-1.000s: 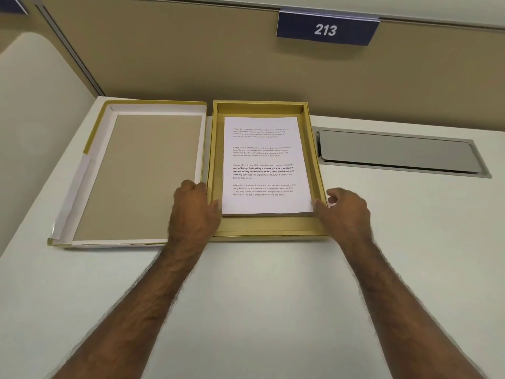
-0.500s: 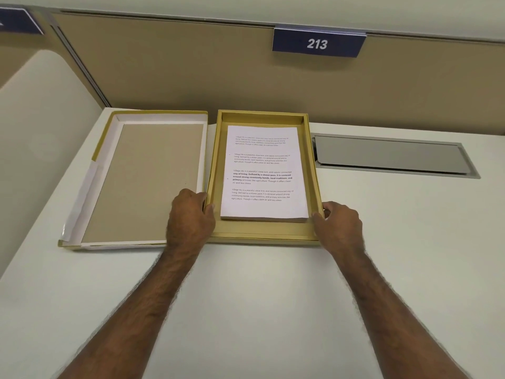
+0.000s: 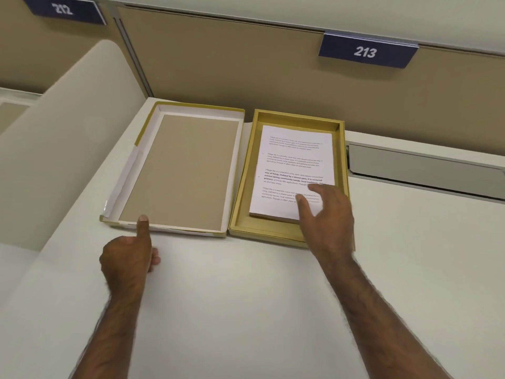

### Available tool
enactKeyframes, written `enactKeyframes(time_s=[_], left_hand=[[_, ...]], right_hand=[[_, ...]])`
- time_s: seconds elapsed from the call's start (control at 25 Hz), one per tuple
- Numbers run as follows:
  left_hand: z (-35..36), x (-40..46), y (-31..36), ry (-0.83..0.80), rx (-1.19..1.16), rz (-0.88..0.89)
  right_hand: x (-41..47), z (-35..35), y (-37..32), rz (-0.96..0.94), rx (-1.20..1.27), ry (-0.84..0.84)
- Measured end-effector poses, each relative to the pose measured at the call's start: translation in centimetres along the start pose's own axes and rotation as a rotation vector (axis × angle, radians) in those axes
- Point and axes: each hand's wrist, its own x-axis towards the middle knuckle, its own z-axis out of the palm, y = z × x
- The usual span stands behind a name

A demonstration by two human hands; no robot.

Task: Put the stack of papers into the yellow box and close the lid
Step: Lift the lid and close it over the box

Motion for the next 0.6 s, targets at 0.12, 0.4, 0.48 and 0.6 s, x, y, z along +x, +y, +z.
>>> enactKeyframes(time_s=[0.12, 0.4, 0.48, 0.6], left_hand=[[-0.3, 1.9, -1.0, -0.208, -0.107, -0.137], [0.0, 1.7, 0.0, -0.232, -0.236, -0.08], [0.0, 1.0, 0.3, -0.198, -0.19, -0.041], [0.2, -0.1, 0.5, -0.099, 0.004, 0.079]], right_hand=[[-0.6, 2.9, -4.2, -0.163, 0.072, -0.126], [-3.6, 11.4, -15.2, -0.339, 0.194, -0.653], [-4.5, 13.7, -18.4, -0.373, 0.161, -0.771], [-5.3, 16.2, -21.5, -0.358, 0.041, -0.902]])
